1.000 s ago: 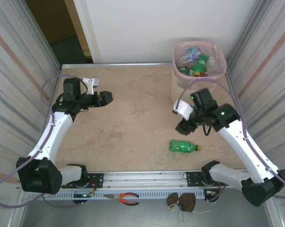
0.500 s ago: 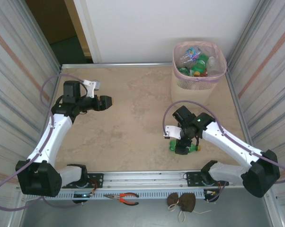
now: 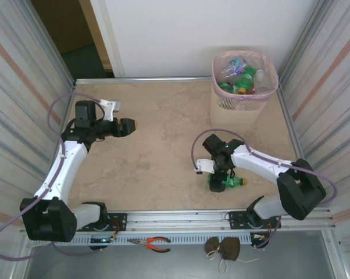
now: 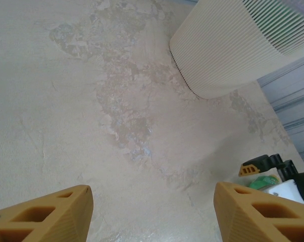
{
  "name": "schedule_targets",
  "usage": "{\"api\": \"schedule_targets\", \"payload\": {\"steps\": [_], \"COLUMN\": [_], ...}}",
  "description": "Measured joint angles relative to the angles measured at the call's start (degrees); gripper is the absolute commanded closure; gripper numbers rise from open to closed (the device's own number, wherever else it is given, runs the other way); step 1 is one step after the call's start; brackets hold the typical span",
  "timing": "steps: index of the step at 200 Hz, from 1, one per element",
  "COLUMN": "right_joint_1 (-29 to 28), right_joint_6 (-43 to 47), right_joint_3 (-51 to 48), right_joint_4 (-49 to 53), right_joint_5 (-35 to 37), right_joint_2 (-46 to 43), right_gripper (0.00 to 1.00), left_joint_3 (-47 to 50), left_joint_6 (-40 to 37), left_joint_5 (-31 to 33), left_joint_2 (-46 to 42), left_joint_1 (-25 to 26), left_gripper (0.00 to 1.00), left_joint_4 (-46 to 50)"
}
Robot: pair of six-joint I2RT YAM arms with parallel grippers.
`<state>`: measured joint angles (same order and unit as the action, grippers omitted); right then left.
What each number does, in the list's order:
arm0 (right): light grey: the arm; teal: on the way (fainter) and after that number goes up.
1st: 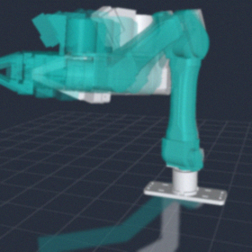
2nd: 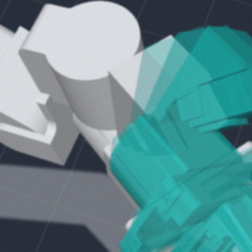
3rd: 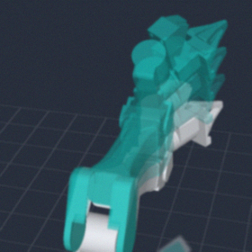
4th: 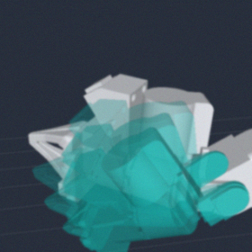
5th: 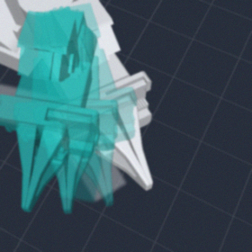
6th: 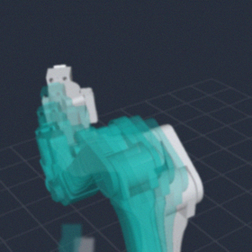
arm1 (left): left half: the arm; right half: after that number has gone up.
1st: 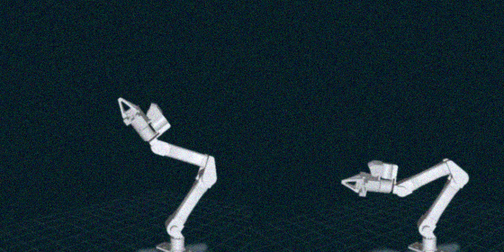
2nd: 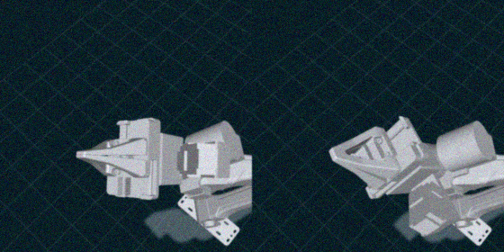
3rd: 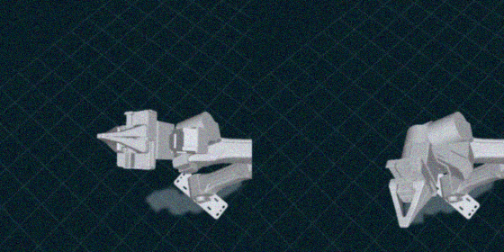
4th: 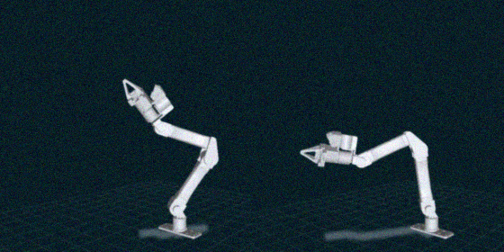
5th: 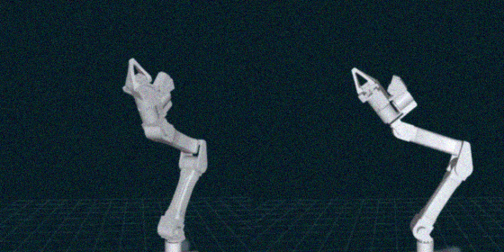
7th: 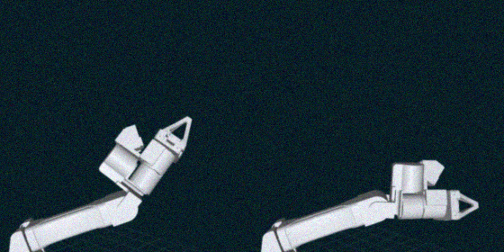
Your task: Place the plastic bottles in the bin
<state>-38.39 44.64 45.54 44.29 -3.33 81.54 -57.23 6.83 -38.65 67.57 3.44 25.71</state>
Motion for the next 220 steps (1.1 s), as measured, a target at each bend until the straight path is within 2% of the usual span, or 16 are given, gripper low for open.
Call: {"api": "schedule_targets", "payload": {"steps": [70,112,178,220], "right_joint_1": [0.2,1.6,6.4,12.2], "right_joint_6": [0.9,0.4,-4.3,-12.9], "right_joint_3": [-0.1,0.0,2.2,5.6], "right_joint_4": [-1.4,-1.3,-0.2,-2.1], "right_joint_5": [-1.1,-2.8,-9.8,-16.8], "right_joint_2": [1.9,-0.8,-7.7,-15.3], "right_gripper": [0.28,0.38,0.45,0.48], "left_joint_3": [0.1,0.6,0.7,0.7], "left_joint_6": [0.5,0.5,0.5,0.7], "left_joint_5": [-0.9,-1.0,-0.9,-1.0], "left_joint_2": [0.0,0.0,0.0,0.0], "left_joint_1": [-0.9,-0.9,-1.2,-1.5], "left_gripper": [0.35,0.36,0.35,0.36], "left_joint_4": [-0.3,-0.4,-0.4,-0.5]}}
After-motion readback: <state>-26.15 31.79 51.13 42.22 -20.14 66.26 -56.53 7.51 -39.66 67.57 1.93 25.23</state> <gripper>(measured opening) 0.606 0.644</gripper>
